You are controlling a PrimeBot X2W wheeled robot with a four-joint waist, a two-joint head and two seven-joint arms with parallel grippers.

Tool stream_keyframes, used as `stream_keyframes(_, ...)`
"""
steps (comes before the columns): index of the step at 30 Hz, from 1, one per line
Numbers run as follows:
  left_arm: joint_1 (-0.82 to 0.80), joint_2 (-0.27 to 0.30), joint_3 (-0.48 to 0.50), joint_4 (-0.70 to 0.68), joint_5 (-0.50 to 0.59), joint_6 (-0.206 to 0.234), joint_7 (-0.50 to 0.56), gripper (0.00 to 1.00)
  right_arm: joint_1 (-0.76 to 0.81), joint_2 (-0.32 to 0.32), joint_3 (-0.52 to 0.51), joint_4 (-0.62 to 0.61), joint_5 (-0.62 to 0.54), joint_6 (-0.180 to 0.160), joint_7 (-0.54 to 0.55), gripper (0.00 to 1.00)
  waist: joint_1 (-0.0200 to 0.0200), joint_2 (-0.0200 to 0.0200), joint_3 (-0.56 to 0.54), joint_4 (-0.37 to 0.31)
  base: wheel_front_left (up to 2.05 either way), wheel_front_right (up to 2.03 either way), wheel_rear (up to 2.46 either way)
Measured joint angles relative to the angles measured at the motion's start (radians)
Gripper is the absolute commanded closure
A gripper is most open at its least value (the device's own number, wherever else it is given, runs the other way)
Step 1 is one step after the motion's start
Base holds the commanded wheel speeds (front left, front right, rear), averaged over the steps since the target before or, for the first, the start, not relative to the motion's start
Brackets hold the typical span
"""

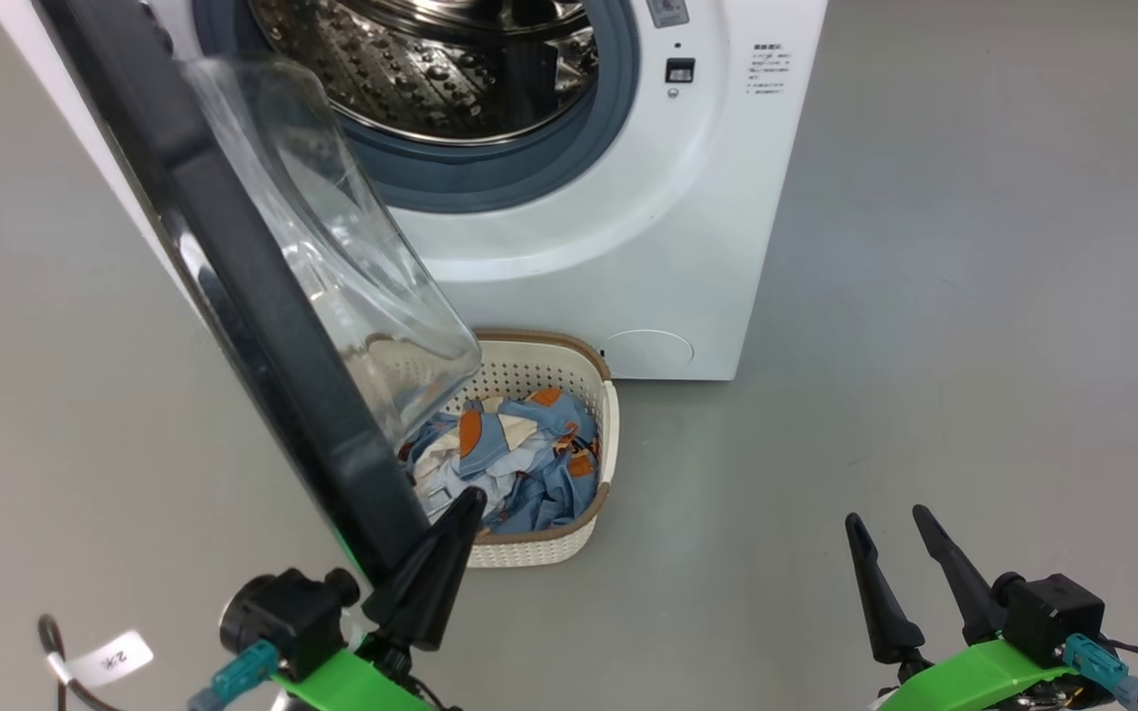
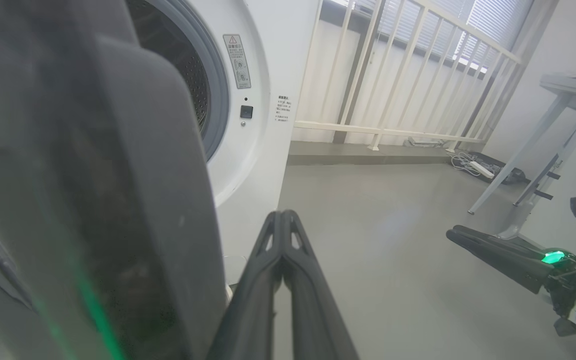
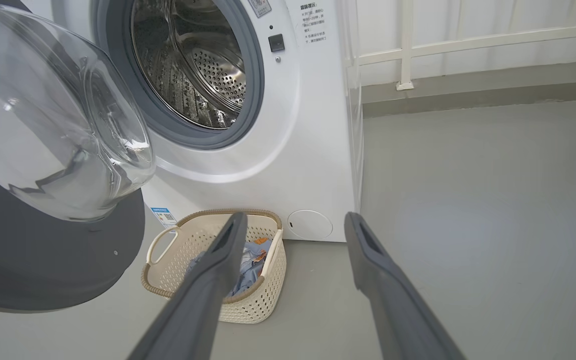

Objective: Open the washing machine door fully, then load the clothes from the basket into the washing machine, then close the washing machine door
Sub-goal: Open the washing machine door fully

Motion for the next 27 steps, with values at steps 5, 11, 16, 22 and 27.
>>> stream_keyframes(5, 0.016, -0.002, 0.011, -0.005, 0.011, 0.000, 0.000, 1.00, 0.000, 0.000, 0.000, 0.001, 0.005, 0.000, 0.000, 0.00, 0.0000, 0.0000, 0.003, 0.017, 0.00, 0.00, 0.00)
stream_keyframes(11, 0.030, -0.006, 0.024, -0.012, 0.013, 0.000, 0.000, 1.00, 0.000, 0.000, 0.002, 0.006, 0.006, 0.000, 0.000, 0.00, 0.0000, 0.0000, 0.012, 0.042, 0.00, 0.00, 0.00)
stream_keyframes(16, 0.044, -0.007, 0.035, -0.032, 0.000, 0.002, 0.001, 1.00, 0.000, 0.001, 0.002, 0.008, 0.006, 0.000, 0.000, 0.00, 0.0000, 0.0000, 0.016, 0.060, 0.00, 0.00, 0.00)
stream_keyframes(22, 0.059, -0.002, 0.039, -0.092, -0.014, 0.017, 0.001, 1.00, -0.001, 0.001, 0.001, 0.009, 0.006, 0.000, 0.000, 0.00, 0.0000, 0.0000, 0.023, 0.093, 0.00, 0.00, 0.00)
stream_keyframes(27, 0.076, -0.002, 0.039, -0.110, -0.021, 0.030, 0.001, 1.00, -0.007, 0.000, 0.002, 0.016, 0.006, 0.000, 0.000, 0.00, 0.0000, 0.0000, 0.028, 0.124, 0.00, 0.00, 0.00)
